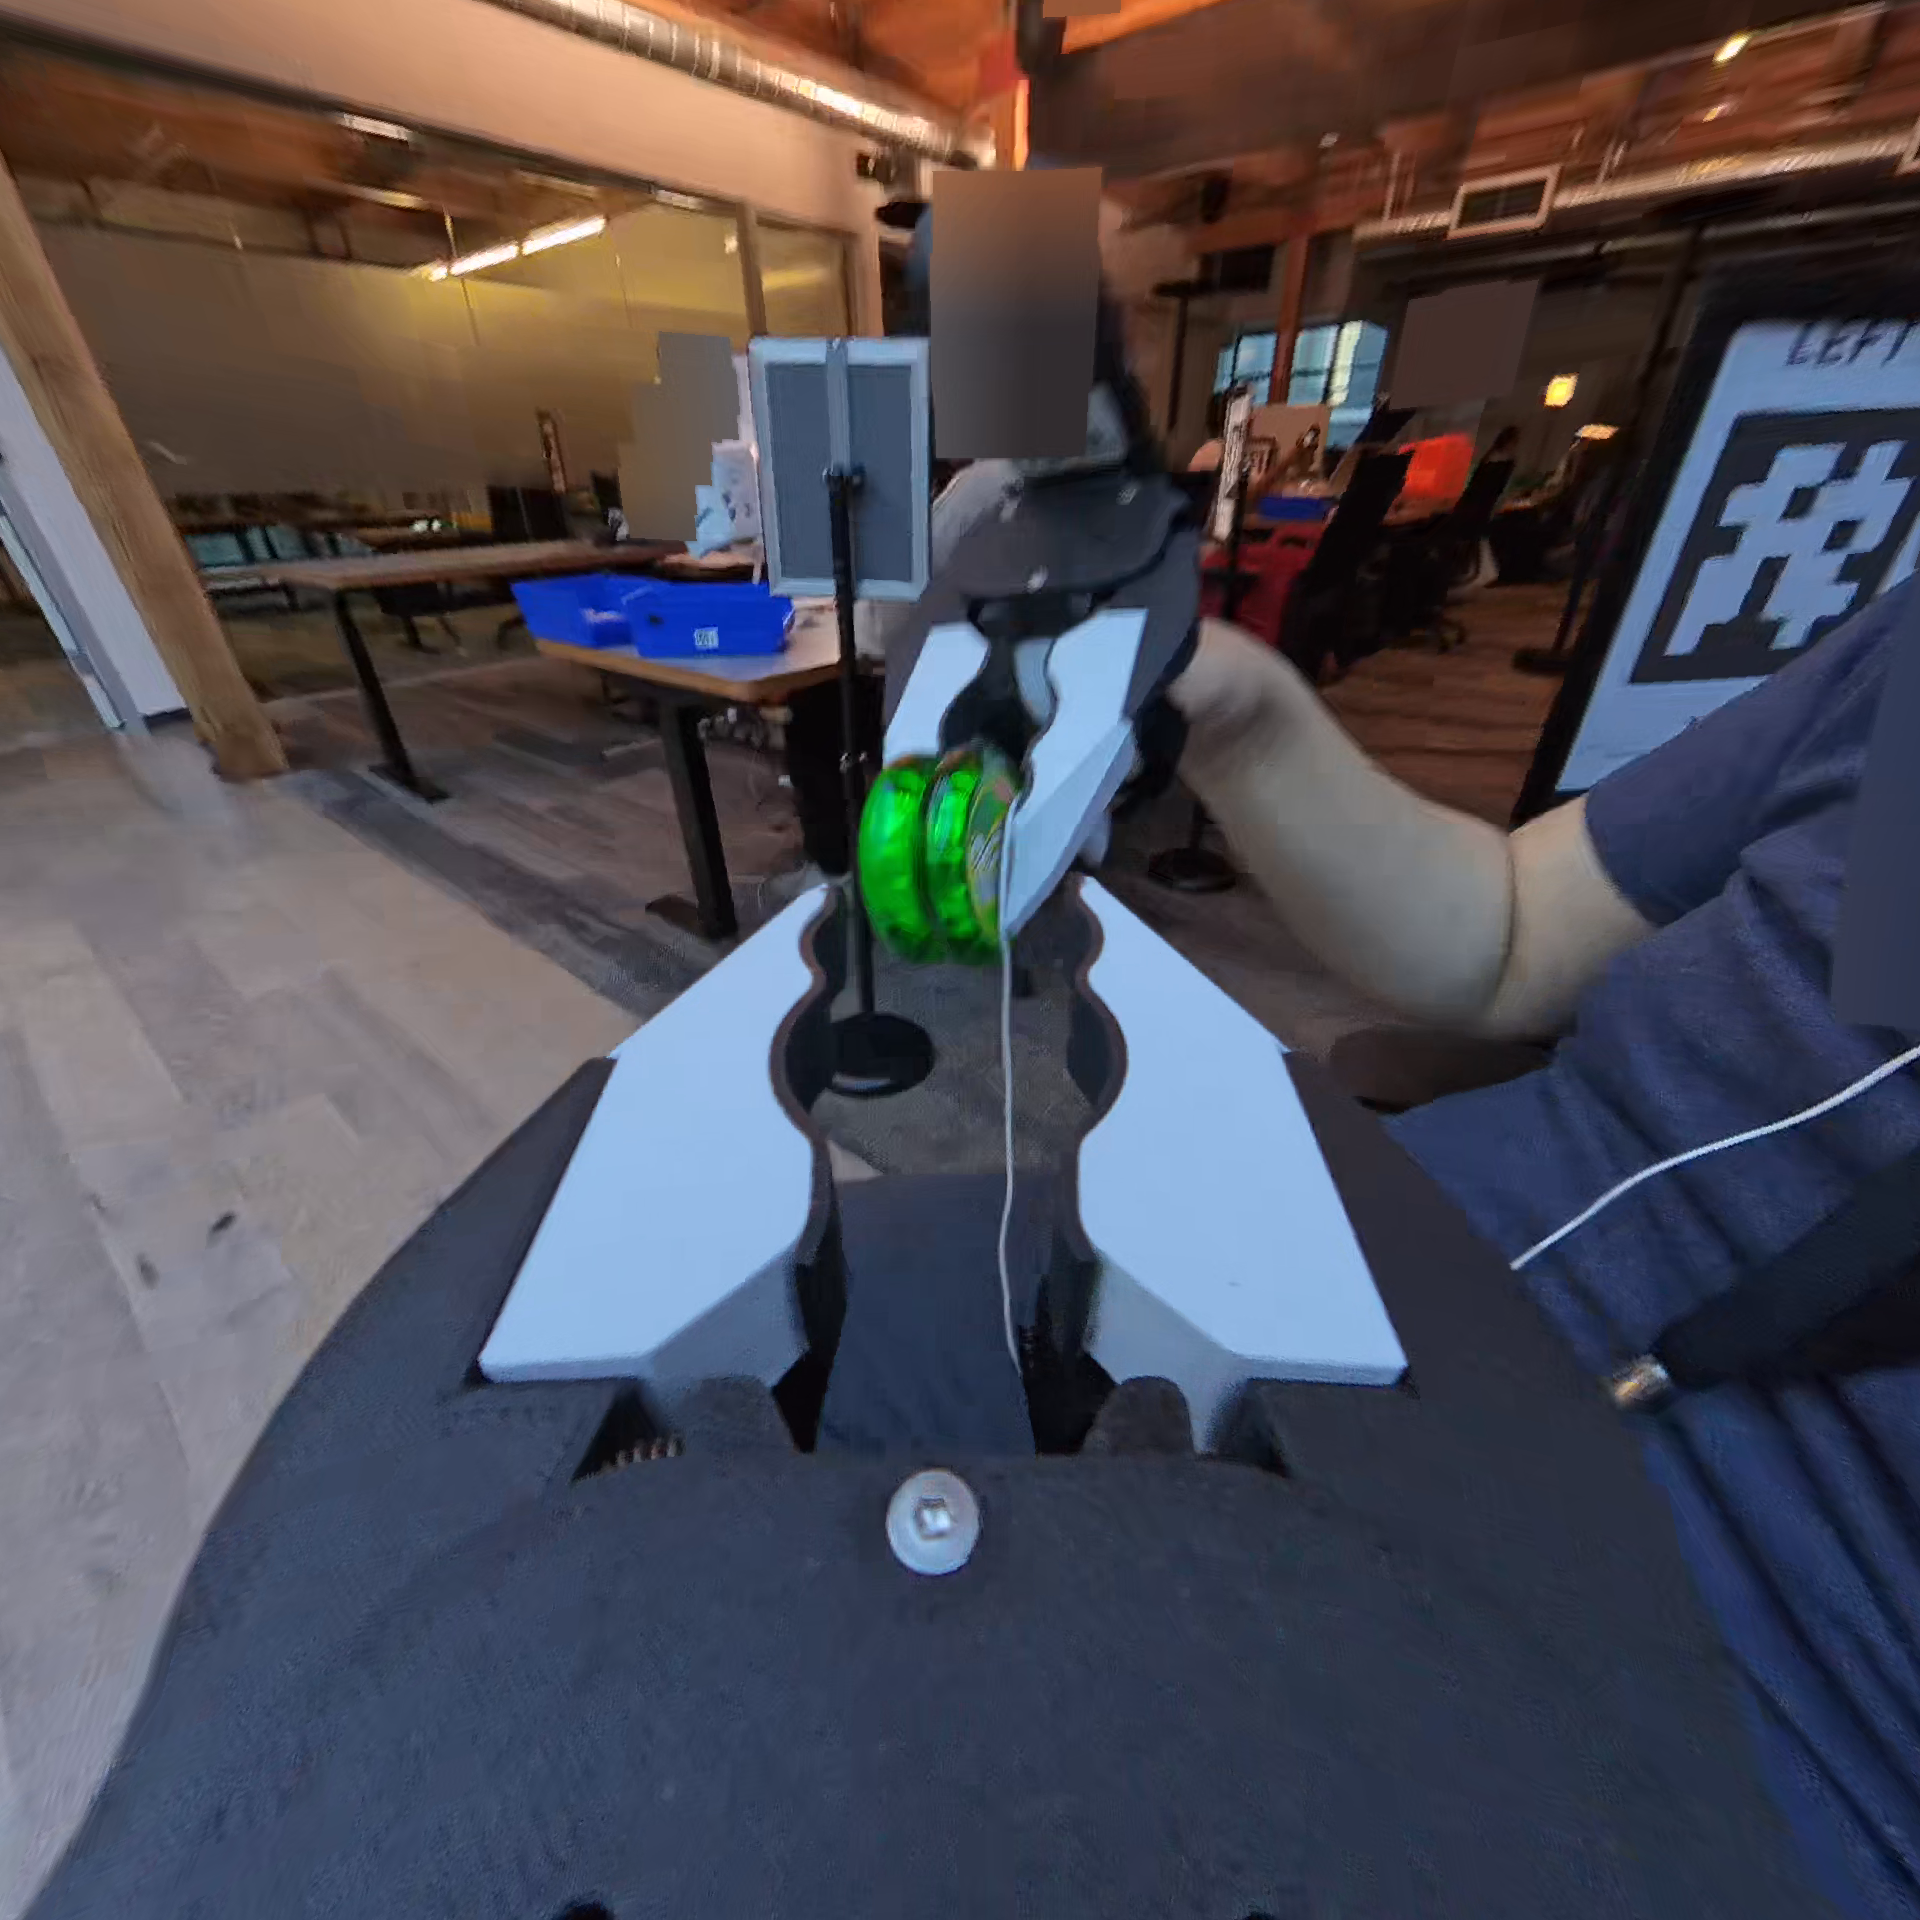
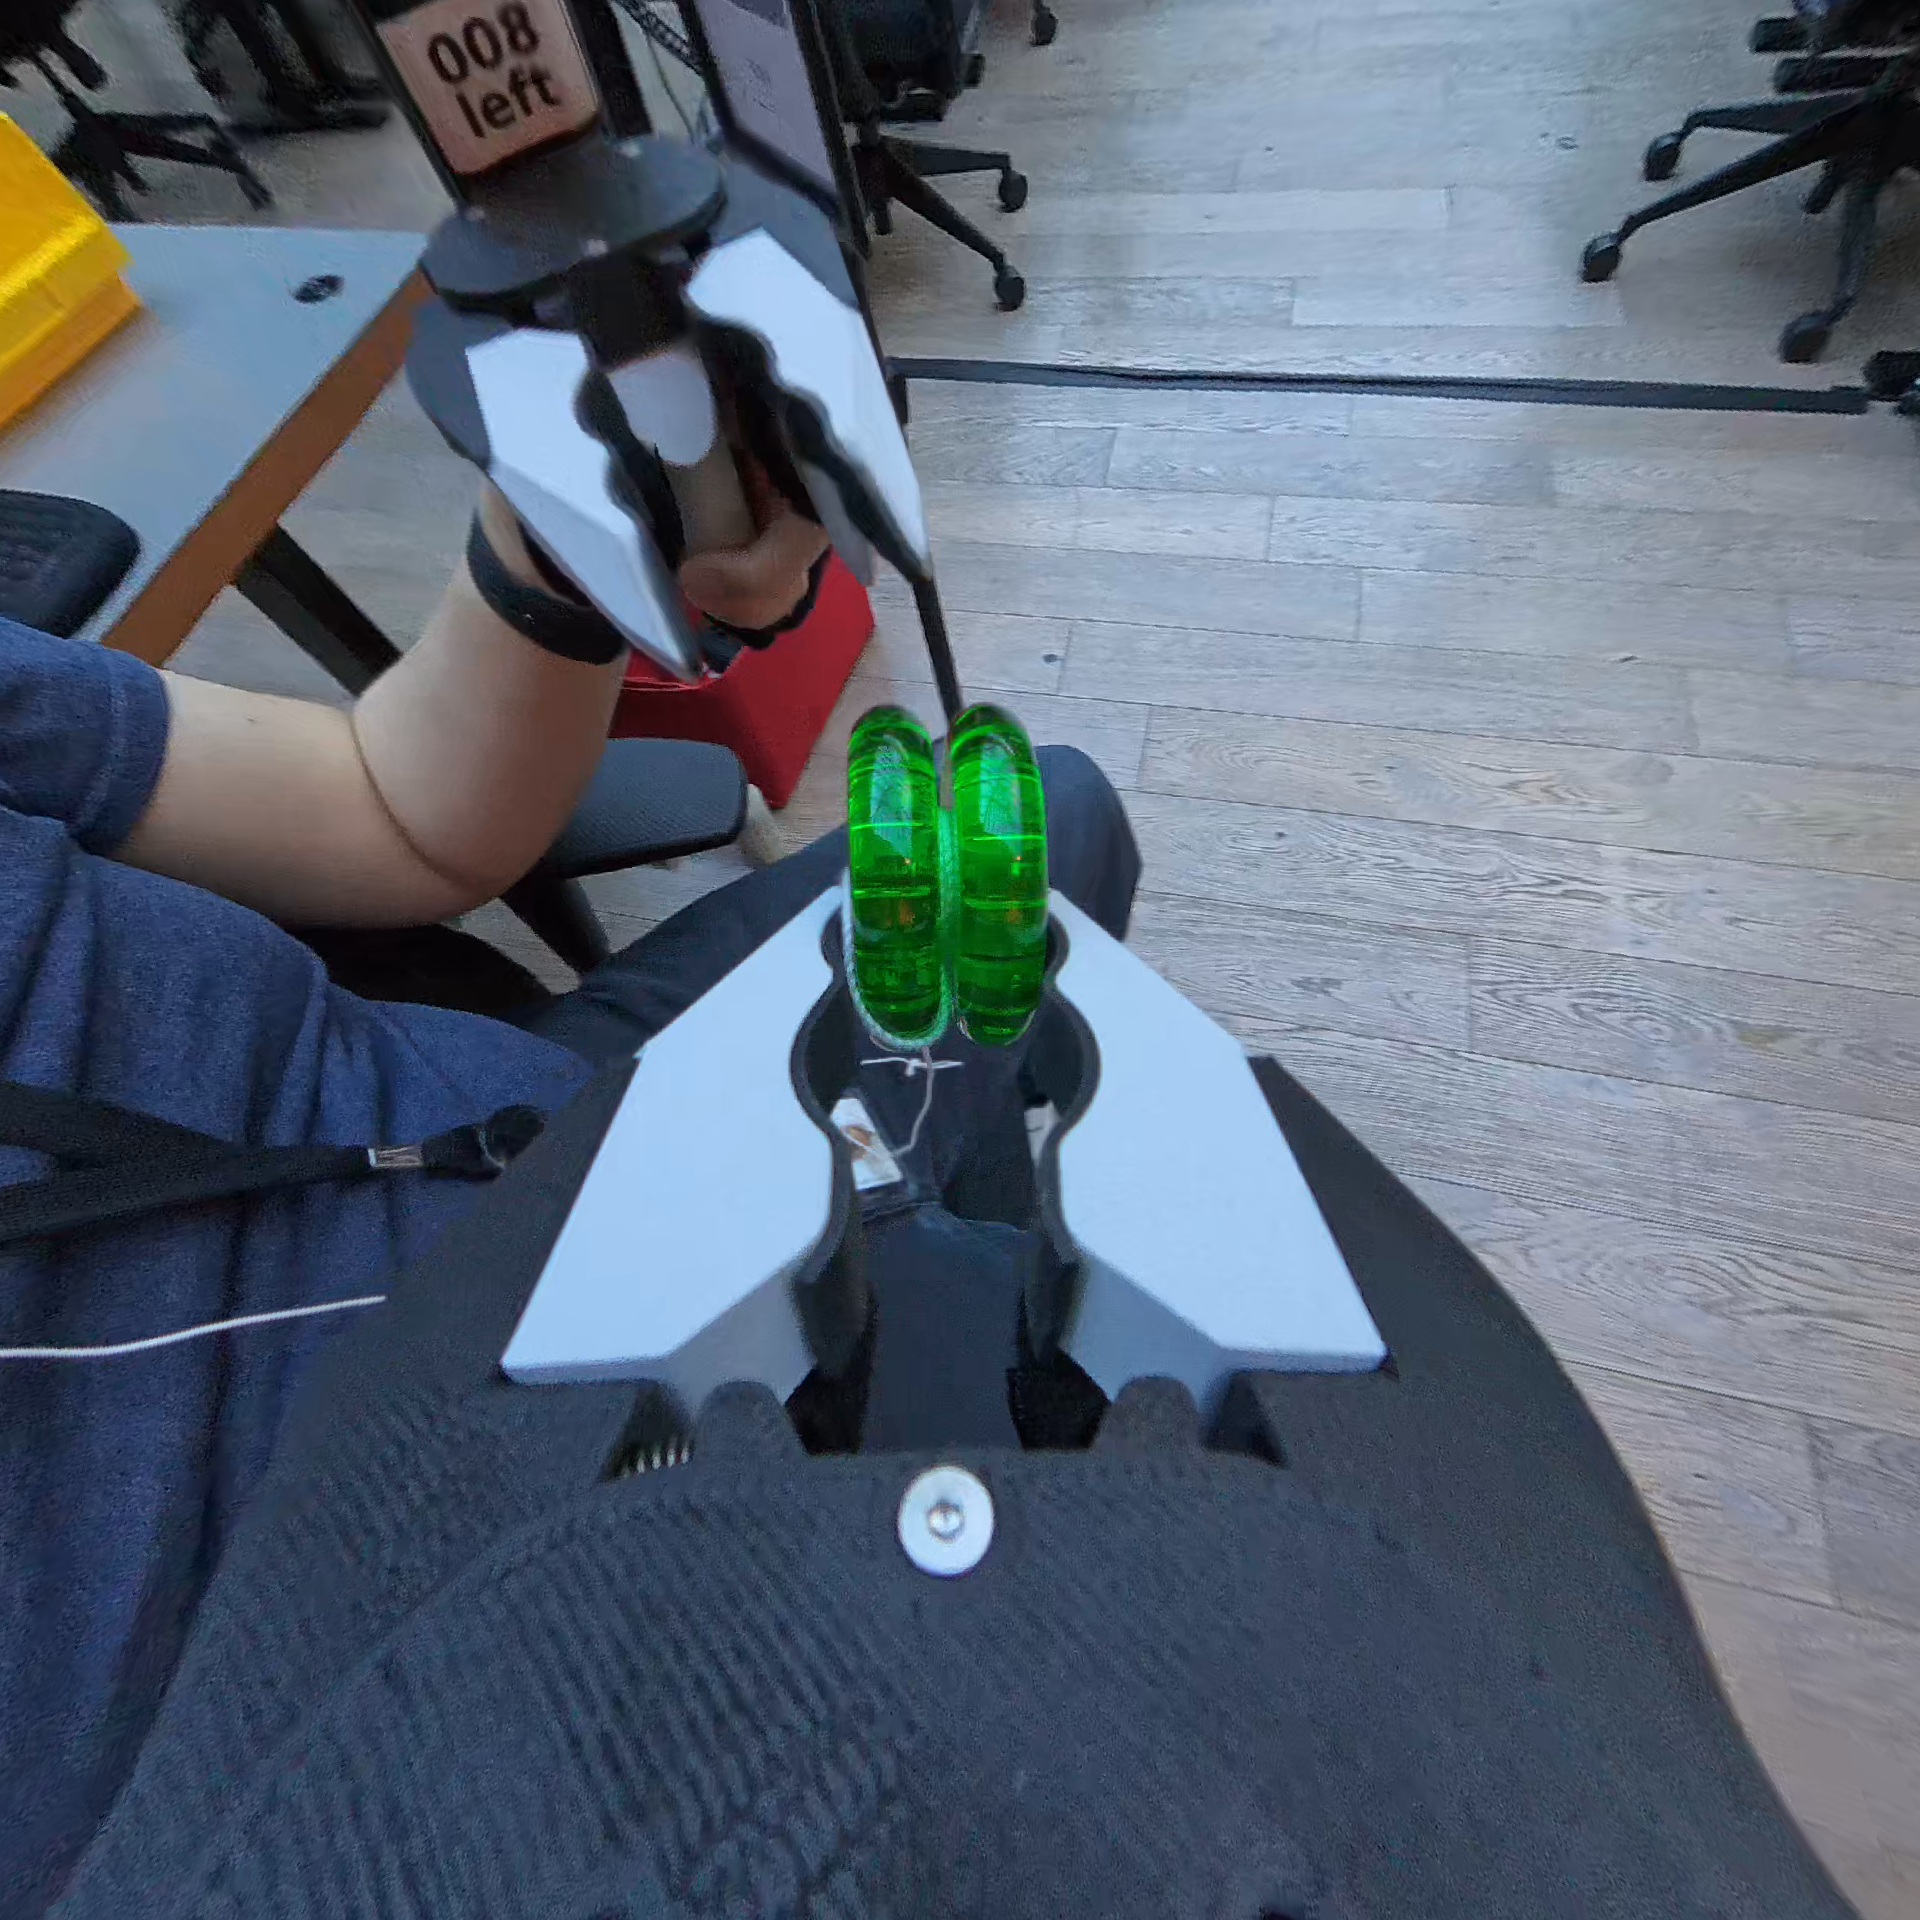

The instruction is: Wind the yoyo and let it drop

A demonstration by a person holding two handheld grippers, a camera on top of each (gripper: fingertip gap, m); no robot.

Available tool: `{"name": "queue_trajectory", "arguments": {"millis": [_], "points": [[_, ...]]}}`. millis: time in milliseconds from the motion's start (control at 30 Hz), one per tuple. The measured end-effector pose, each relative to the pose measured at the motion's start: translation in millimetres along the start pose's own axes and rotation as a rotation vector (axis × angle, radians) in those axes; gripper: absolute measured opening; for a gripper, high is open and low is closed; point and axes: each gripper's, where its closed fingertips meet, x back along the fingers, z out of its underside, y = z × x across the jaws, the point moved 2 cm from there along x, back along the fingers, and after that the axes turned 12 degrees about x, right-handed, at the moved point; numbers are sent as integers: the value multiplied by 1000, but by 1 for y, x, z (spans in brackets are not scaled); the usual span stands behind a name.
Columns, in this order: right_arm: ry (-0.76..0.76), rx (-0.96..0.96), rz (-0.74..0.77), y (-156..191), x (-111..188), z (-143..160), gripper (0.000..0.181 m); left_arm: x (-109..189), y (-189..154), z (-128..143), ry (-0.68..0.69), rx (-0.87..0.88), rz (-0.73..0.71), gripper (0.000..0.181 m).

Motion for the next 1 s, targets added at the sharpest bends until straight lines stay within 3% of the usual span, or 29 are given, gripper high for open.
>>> {"name": "queue_trajectory", "arguments": {"millis": [67,200,233,267,333,433,533,633,733,800,1000], "points": [[10,52,66,-5,15,-12,28,-14,12,21,60,-23,-28,42],[35,116,164,-11,33,-31,28,-70,-4,66,136,138,187,45],[54,129,194,-14,36,-31,28,-82,-15,76,160,150,257,33],[77,134,221,-18,39,-29,29,-90,-28,84,187,137,340,0],[125,118,249,-26,44,-16,29,-95,-46,86,209,75,406,0],[220,106,209,-28,44,18,29,-77,-50,50,66,-49,347,0],[284,112,53,-8,29,48,29,-40,-38,-2,-163,39,324,0],[289,140,-125,22,9,63,29,-9,-11,-23,-280,80,247,0],[285,179,-214,39,-5,69,29,9,16,-28,-318,152,166,0],[204,186,-217,40,-5,56,29,11,30,-16,-241,177,125,0],[-224,46,26,-12,43,-6,28,8,30,16,-39,163,182,0]]}}
